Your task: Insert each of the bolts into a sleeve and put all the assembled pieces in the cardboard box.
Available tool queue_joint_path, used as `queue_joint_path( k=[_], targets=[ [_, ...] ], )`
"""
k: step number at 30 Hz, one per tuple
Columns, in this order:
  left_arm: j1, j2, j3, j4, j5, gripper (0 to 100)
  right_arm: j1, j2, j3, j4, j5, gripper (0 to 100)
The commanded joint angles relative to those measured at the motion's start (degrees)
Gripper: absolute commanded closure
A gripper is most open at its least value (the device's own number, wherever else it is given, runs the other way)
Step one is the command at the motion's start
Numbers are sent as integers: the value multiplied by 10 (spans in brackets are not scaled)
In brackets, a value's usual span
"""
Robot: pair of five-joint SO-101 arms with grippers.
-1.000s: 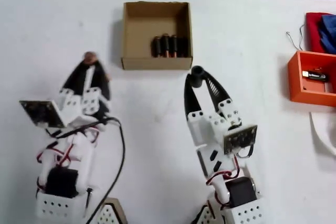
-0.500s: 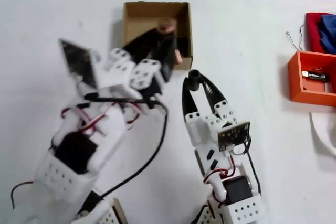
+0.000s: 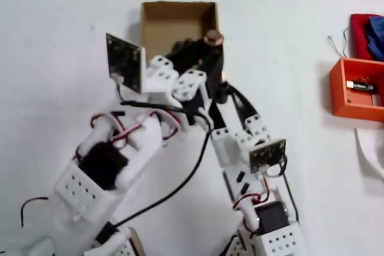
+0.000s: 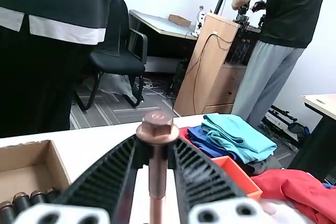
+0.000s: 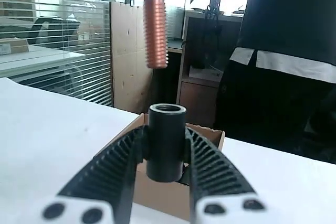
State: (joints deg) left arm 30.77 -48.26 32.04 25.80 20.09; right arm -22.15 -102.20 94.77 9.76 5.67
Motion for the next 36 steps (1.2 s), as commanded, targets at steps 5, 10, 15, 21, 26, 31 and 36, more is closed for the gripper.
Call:
queue_joint_path(
  k=[5,10,15,21,26,31,36],
  targets=[
    [4,0,14,-4,2,974,-5,-8,-22,-16,4,975],
    [4,1,14,-4,-15,974,-5,-8,-22,-14,4,975],
    [4,1,14,-4,-35,974,-6,-8,-23,-13,4,975],
    [4,1,14,-4,-35,974,-6,-8,-46,15,4,975],
    [4,8,14,-4,-35,974,-6,-8,-47,20,4,975],
    [4,38,9,-32,-35,974,-6,-8,-47,20,4,975],
    [4,47,10,-45,-35,974,-6,-8,-47,20,4,975]
  ],
)
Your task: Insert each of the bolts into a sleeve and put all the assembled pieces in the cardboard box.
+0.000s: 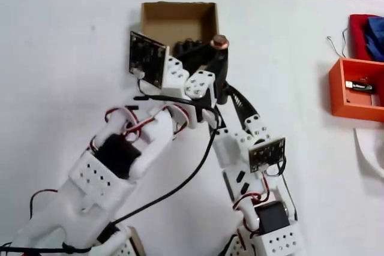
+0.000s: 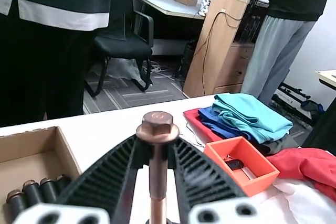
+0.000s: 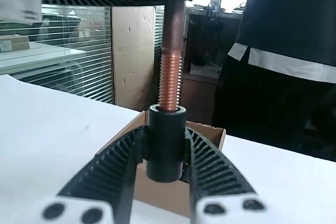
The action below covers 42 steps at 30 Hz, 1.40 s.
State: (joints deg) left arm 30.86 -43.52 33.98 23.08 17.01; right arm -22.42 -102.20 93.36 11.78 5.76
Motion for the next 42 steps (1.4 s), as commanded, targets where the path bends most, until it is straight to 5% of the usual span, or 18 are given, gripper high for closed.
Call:
queue_joint_path(
  k=[1,32,42],
  targets=[
    [4,0,-7,-17,-4,974,-3,-8,-33,0,4,975],
    [38,-19,-6,183,-5,972,-1,-8,-33,0,4,975],
    [37,-27,-7,220,-112,972,-1,-7,-33,0,4,975]
  ],
)
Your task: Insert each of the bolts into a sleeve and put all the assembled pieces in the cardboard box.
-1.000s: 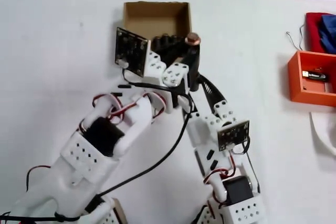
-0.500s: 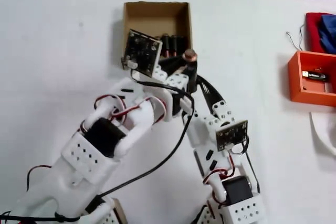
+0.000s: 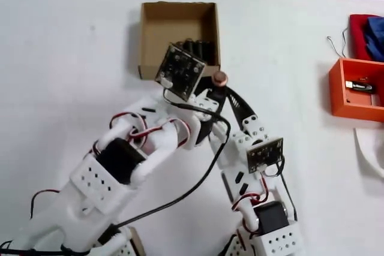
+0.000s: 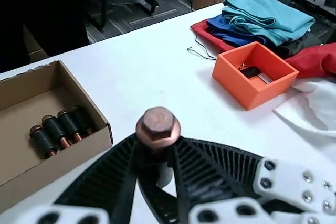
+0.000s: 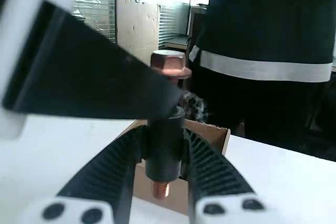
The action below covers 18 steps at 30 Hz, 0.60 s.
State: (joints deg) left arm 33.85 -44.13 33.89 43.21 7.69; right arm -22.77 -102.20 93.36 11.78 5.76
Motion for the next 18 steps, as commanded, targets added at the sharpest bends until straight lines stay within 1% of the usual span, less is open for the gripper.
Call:
queue_joint_path(
  k=[1,4,8,13,18],
  targets=[
    [7,-21,-6,21,-30,972,3,-7,-33,0,4,975],
    [-3,-21,-7,33,-56,941,5,-7,-33,0,4,975],
    [-33,-21,-7,40,-58,878,5,-7,-33,0,4,975],
    [-63,-22,-10,39,-59,875,2,-7,-33,0,4,975],
    [-63,-22,-11,39,-58,874,2,-6,-32,0,4,975]
  ],
)
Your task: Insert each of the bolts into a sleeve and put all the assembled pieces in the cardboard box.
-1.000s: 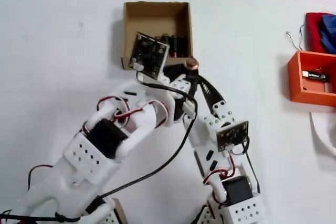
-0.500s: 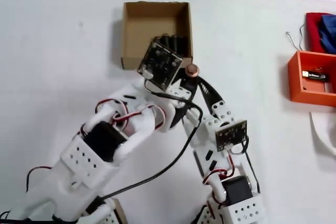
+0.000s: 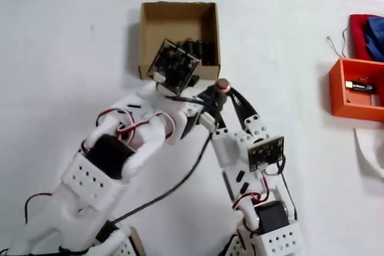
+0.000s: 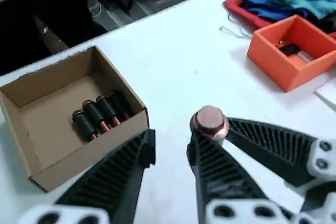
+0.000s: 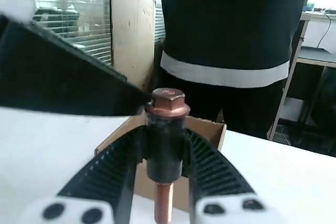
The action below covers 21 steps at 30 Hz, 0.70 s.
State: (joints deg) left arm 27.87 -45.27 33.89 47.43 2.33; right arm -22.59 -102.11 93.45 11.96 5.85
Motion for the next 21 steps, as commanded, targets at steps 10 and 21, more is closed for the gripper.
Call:
queue_joint_path(
  k=[10,21],
  targets=[
    [-39,-11,-89,46,-8,876,4,-7,-34,-1,3,975],
    [-318,-10,-80,151,-8,875,5,37,-255,81,3,975]
  ],
)
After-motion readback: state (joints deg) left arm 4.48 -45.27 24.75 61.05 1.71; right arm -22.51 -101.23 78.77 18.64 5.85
